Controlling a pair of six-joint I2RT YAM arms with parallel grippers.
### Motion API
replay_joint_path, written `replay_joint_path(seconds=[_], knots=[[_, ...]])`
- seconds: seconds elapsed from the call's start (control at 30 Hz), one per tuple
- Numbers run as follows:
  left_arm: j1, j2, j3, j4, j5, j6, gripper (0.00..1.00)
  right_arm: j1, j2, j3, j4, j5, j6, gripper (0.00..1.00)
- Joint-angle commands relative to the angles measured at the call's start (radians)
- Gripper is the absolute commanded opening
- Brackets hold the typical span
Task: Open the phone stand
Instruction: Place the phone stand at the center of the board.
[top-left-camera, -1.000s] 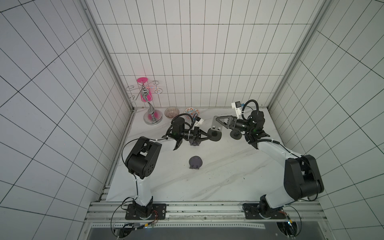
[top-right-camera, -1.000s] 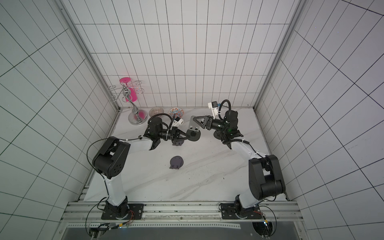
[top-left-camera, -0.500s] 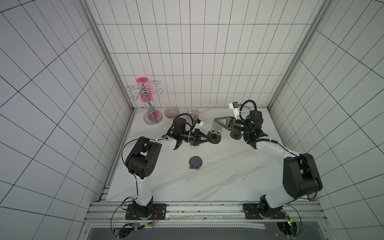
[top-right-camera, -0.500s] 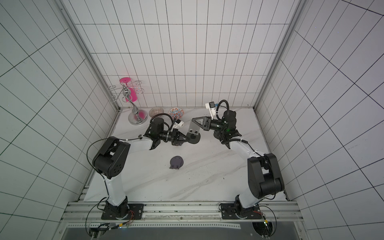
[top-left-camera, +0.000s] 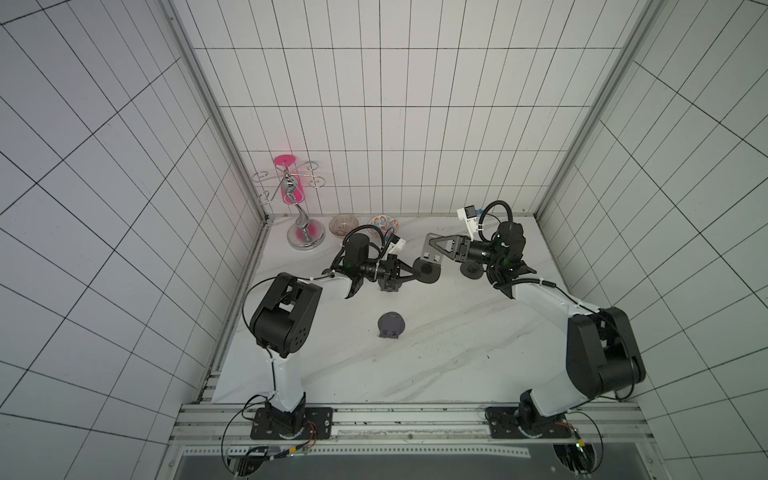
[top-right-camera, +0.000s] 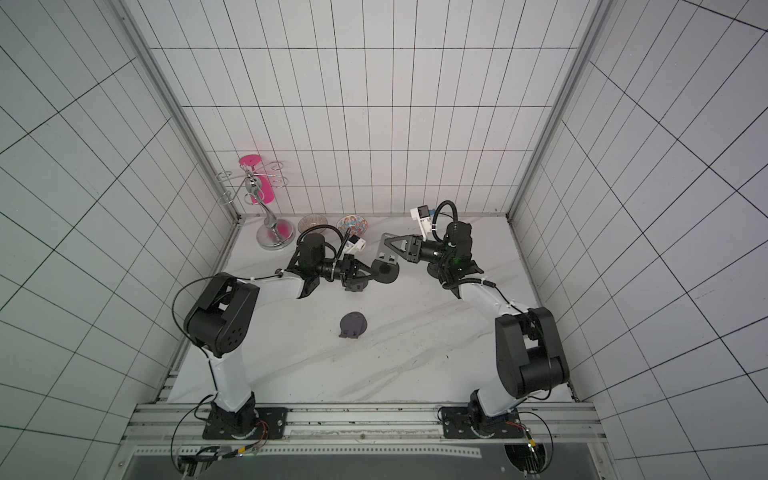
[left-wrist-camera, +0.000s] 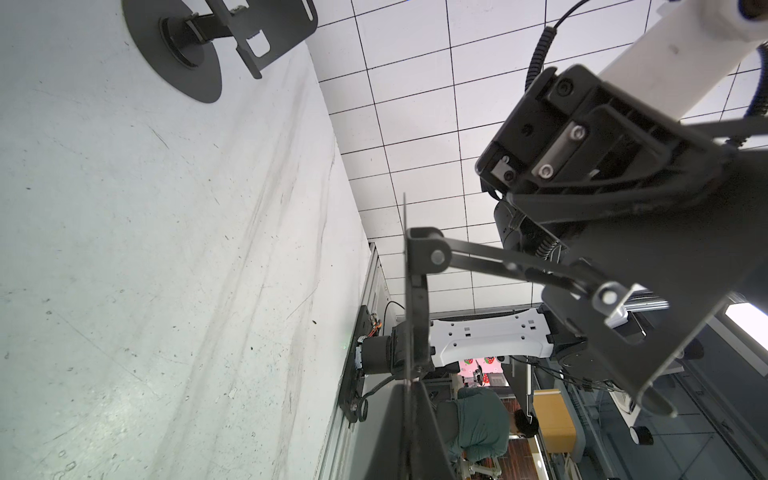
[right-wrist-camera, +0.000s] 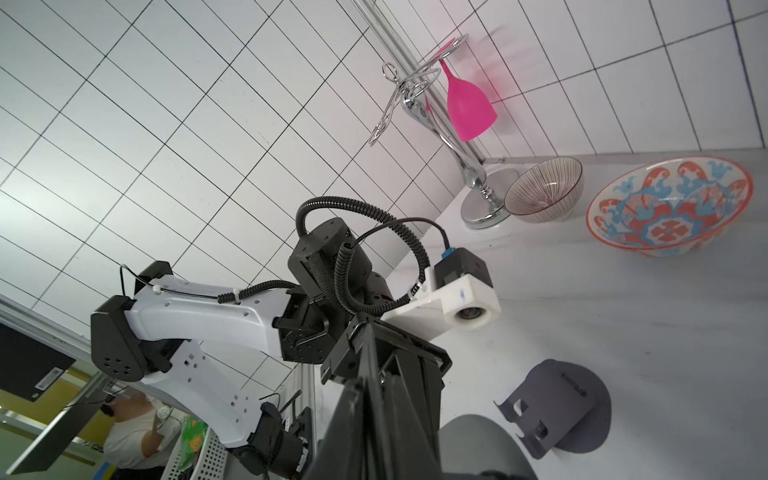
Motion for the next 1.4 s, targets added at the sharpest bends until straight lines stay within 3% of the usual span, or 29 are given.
replay_joint_path(seconds=[0.0,0.13,0.17,0.2,0.3,0.37,0.53,0.77,0.93,1.03,1.37], knots=[[0.006,0.000,0.016,0.052,0.006,-0.009,0.00,0.002,-0.021,-0.015,0.013,-0.015,-0.006,0.00],[0.013,0.010,0.022,0.072,-0.001,-0.034,0.00,0.001,-0.022,-0.021,0.007,-0.010,-0.025,0.00],[0.017,0.012,0.021,0.087,-0.006,-0.051,0.07,0.000,-0.020,-0.023,0.004,-0.010,-0.030,0.00],[0.027,0.013,0.016,0.109,-0.015,-0.073,0.28,-0.001,-0.014,-0.027,0.004,-0.009,-0.036,0.00],[0.075,-0.007,-0.010,0.110,-0.051,-0.081,0.66,-0.012,0.023,-0.034,0.017,-0.008,-0.035,0.00],[0.113,-0.031,-0.030,0.082,-0.064,-0.065,0.73,-0.022,0.059,-0.043,0.054,-0.013,-0.014,0.00],[0.183,-0.123,-0.060,-0.084,-0.098,0.049,0.75,-0.035,0.225,-0.036,0.271,-0.030,0.112,0.00],[0.185,-0.281,-0.071,-0.355,-0.126,0.241,0.75,-0.038,0.494,0.094,0.456,-0.043,0.247,0.00],[0.187,-0.351,-0.056,-0.507,-0.123,0.339,0.75,-0.032,0.533,0.151,0.384,-0.045,0.196,0.00],[0.187,-0.355,-0.056,-0.515,-0.126,0.339,0.75,-0.031,0.531,0.172,0.277,-0.041,0.128,0.00],[0.188,-0.378,-0.049,-0.535,-0.134,0.344,0.75,-0.032,0.597,0.236,0.185,-0.043,0.071,0.00]])
